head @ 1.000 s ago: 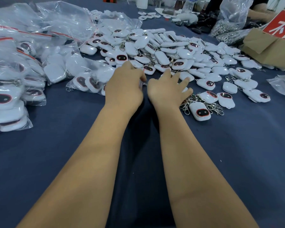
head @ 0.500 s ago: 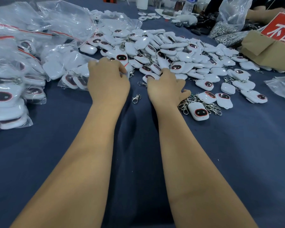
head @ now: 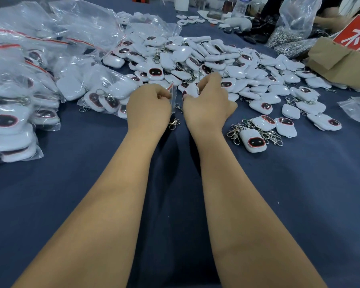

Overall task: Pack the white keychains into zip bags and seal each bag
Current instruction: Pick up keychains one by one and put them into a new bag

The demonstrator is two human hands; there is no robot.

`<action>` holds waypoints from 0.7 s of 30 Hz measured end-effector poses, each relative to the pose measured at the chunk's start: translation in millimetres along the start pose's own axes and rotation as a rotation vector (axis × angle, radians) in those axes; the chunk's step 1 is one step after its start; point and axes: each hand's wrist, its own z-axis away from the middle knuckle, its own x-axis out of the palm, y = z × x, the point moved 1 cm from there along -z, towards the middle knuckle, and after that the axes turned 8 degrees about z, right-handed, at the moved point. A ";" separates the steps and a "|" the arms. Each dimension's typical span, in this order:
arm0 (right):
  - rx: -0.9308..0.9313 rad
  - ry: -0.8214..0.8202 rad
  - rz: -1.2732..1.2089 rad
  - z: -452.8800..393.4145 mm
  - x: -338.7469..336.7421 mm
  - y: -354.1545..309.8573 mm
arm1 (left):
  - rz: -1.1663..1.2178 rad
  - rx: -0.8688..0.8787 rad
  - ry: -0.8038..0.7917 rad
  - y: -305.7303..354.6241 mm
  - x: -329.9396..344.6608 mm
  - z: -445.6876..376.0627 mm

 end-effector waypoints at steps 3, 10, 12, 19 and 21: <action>-0.055 0.052 -0.186 0.6 -2.2 -1.7 | 0.054 -0.035 -0.030 0.0 0.3 -0.1; 0.021 -0.145 -0.672 7.7 3.4 -16.6 | 0.223 -0.035 -0.048 1.8 0.1 -0.5; 0.063 -0.241 -0.712 8.3 6.3 -15.0 | 0.310 -0.096 -0.026 0.4 1.0 -1.5; 0.237 -0.390 -0.870 7.2 8.0 -10.0 | 0.388 -0.121 -0.022 0.5 1.9 -2.6; 0.265 -0.398 -0.891 6.5 8.1 -9.9 | 0.404 -0.123 -0.033 0.2 2.5 -2.7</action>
